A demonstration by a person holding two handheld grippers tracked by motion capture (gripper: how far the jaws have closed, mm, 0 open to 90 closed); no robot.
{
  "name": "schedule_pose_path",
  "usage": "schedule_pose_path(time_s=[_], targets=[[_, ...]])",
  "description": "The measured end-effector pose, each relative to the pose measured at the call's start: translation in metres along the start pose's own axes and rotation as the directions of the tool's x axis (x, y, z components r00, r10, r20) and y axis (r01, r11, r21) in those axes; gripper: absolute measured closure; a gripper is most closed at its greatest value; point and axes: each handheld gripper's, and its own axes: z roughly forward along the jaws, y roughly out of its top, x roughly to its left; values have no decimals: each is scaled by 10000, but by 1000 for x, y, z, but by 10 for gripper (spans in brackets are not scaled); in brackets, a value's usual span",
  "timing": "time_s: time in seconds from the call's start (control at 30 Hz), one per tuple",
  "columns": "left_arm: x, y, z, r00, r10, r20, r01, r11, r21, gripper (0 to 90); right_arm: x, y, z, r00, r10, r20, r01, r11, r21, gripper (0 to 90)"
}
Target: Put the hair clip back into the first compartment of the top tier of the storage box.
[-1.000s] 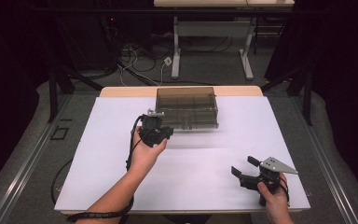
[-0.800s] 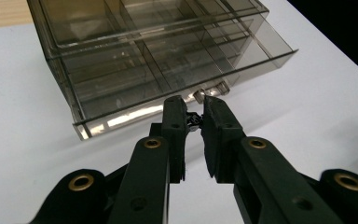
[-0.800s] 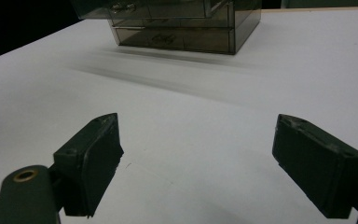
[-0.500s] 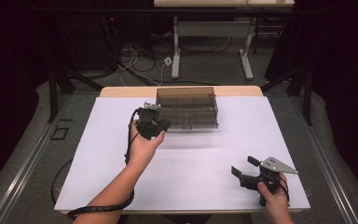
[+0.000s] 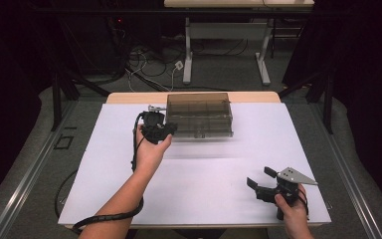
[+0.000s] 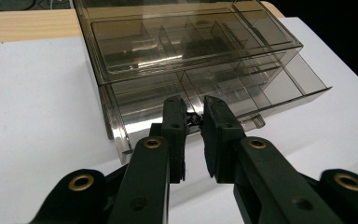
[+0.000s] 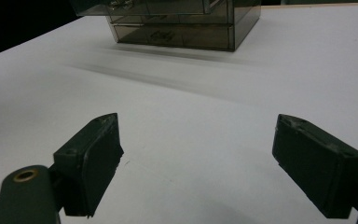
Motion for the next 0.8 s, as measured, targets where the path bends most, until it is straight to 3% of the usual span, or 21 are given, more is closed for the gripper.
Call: schedule_pose_path(time_s=[0.4, 0.8], targets=[[-3, 1, 11, 9999, -155, -38, 155, 9999, 61, 792, -1, 0, 0, 10000, -81, 5, 81, 10000, -19, 149], [-9, -1, 26, 9999, 48, -147, -44, 9996, 278, 792, -1, 0, 0, 10000, -70, -1, 70, 10000, -8, 148]])
